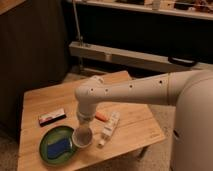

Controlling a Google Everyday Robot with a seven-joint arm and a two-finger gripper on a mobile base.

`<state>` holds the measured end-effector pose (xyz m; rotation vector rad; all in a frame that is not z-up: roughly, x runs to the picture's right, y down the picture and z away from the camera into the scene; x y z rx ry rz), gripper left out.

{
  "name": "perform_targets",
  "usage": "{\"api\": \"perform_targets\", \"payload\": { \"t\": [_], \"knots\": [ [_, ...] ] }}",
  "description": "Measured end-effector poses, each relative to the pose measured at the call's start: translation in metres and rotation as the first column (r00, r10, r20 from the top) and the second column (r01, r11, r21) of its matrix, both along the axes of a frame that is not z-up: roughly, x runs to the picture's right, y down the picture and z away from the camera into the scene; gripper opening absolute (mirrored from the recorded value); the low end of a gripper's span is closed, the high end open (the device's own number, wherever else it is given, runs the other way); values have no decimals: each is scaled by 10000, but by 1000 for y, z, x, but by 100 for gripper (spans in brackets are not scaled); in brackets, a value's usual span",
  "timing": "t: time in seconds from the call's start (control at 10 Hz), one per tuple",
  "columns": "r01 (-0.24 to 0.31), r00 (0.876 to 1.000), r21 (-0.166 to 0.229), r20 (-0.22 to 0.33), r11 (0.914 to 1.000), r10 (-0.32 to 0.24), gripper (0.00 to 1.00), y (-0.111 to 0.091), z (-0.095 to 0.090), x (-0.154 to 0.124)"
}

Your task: Pick up the ceramic cup

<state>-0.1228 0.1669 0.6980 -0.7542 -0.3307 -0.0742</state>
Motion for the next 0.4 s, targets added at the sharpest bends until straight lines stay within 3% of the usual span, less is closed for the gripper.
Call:
{"api": "perform_targets", "payload": {
  "t": [0.4],
  "knots": [
    [-127, 9982, 111, 582, 9999, 120, 6, -64, -74, -6]
  ]
}}
